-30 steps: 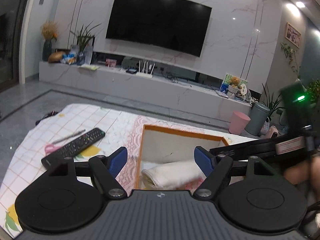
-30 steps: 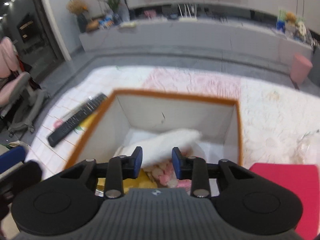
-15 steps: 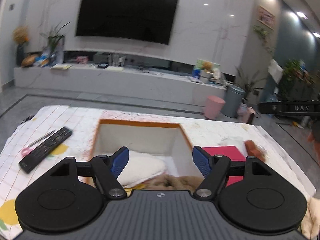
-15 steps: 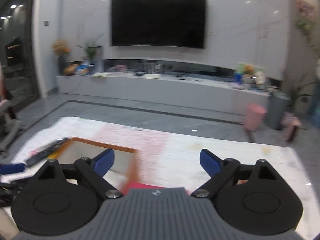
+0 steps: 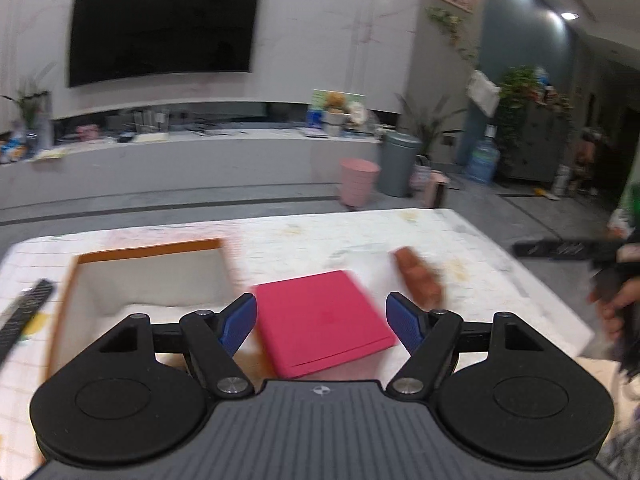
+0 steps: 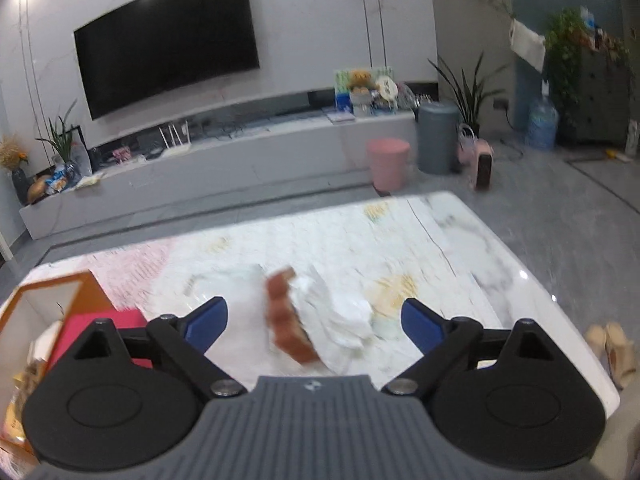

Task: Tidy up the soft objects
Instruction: 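Withdraw both tools from the orange box back over the bed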

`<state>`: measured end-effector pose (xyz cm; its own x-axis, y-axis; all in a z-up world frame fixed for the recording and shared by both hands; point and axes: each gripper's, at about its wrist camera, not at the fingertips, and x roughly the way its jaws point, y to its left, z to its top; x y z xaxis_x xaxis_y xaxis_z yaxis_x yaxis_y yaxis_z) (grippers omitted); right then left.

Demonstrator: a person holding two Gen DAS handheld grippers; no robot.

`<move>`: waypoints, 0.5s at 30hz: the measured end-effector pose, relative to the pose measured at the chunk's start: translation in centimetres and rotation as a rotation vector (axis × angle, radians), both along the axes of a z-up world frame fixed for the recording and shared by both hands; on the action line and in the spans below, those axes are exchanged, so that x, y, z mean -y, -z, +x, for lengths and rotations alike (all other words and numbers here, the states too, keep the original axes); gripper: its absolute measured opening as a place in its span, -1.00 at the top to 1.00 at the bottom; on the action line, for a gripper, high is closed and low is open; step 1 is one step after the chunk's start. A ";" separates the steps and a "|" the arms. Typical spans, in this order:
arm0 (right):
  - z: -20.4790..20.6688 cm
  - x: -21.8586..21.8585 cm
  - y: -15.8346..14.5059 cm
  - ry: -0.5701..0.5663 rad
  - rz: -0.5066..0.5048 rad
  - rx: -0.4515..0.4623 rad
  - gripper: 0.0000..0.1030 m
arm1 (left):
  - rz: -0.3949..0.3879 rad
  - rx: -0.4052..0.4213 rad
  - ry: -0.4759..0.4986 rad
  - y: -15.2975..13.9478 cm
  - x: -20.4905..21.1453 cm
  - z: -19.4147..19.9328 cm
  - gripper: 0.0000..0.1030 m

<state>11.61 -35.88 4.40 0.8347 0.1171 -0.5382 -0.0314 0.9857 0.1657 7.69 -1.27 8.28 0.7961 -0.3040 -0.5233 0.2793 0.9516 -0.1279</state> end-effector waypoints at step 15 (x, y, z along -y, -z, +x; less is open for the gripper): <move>3.2 2.3 6.2 0.018 0.149 -0.032 -0.49 | 0.107 -0.203 0.004 2.1 11.0 8.7 -0.69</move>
